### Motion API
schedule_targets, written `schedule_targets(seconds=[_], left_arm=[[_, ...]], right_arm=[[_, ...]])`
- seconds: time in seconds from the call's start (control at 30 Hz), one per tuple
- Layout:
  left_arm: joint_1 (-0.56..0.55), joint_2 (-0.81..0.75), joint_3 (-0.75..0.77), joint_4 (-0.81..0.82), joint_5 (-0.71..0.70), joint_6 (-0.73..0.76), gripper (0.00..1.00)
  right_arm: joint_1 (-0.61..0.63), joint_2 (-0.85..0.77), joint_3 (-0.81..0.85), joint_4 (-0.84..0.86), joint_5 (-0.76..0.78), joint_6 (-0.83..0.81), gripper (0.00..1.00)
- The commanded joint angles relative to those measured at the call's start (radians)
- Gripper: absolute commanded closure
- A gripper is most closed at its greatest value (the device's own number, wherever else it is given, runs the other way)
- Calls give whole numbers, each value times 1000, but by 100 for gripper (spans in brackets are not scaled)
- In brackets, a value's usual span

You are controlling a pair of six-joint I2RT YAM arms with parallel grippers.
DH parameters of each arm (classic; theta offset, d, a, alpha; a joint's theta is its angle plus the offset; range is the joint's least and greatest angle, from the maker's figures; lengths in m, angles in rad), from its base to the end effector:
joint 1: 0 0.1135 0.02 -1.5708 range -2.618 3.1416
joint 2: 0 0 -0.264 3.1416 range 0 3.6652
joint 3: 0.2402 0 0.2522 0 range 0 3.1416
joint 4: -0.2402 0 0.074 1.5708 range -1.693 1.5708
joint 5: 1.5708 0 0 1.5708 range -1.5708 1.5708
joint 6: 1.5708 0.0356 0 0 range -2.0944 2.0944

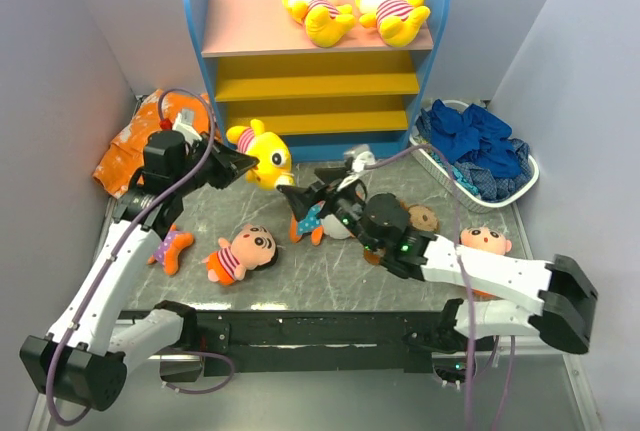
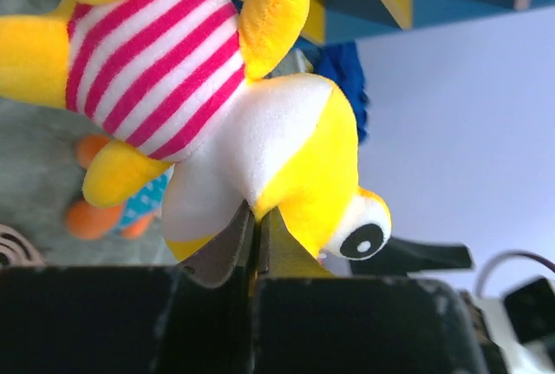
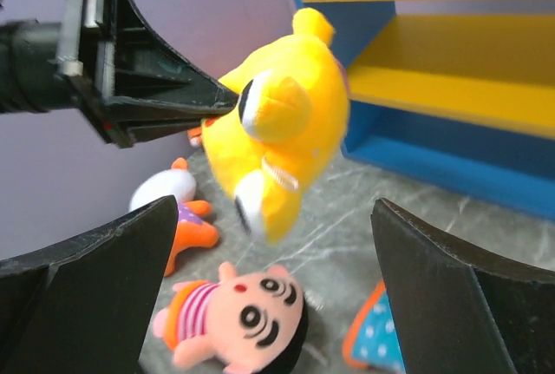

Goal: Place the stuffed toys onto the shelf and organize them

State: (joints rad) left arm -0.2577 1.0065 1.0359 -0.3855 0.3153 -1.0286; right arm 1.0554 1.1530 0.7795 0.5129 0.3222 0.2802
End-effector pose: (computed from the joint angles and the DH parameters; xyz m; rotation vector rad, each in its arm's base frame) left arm 0.2128 -0.0675 0.3661 -0.5683 2.0109 -1.1299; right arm 0.1427 0.2290 0.3362 -0.3015 1.4661 0.8601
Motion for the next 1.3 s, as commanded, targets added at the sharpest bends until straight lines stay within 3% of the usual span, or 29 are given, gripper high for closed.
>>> schedule_targets(seconds=[0.0, 0.1, 0.3, 0.37, 0.4, 0.47, 0.53, 0.57, 0.6, 0.63, 0.7, 0.8, 0.87, 0.9, 1.1, 1.2, 1.27], left_arm=[[-2, -61, -27, 106, 148, -155, 99], [-2, -71, -20, 83, 142, -162, 99], [-2, -83, -36, 126, 171, -171, 99], [-2, -77, -48, 145, 206, -175, 99], [-2, -75, -53, 155, 221, -177, 99], [-2, -71, -65, 206, 264, -169, 99], [-2, -72, -71, 265, 292, -122, 88], [-2, -74, -71, 295, 336, -96, 79], [-2, -72, -70, 319, 356, -64, 50], [-2, -74, -63, 341, 375, 17, 35], [-2, -66, -7, 294, 338, 108, 18], [-2, -46, 88, 143, 173, 315, 21], [-3, -51, 101, 158, 160, 485, 25], [-3, -61, 87, 184, 219, 562, 31], [-17, -201, -9, 191, 378, 1340, 38], [-43, -324, -110, 238, 447, 1581, 32], [-55, -371, -126, 214, 488, 1680, 34]], right_arm=[[15, 74, -11, 278, -69, -189, 0], [25, 119, 0, 338, -58, -245, 0], [25, 206, 98, 289, 75, -271, 0], [25, 221, 107, 299, 89, -271, 6], [25, 223, 107, 306, 87, -271, 12], [22, 214, 103, 317, 77, -271, 51], [14, 183, 90, 325, 46, -269, 78], [-1, 171, 92, 308, 26, -257, 83], [-15, 157, 96, 249, -36, -218, 88], [-29, 128, 110, 208, -78, -191, 94], [-81, 93, 121, 83, -196, -123, 100], [-156, 16, 138, -110, -296, -46, 100], [-192, -28, 167, -222, -397, -26, 100], [-221, -57, 185, -325, -425, -19, 100], [-386, -148, 278, -667, -770, 46, 100], [-454, -115, 369, -804, -1001, 76, 100], [-495, -86, 404, -842, -1177, 103, 100]])
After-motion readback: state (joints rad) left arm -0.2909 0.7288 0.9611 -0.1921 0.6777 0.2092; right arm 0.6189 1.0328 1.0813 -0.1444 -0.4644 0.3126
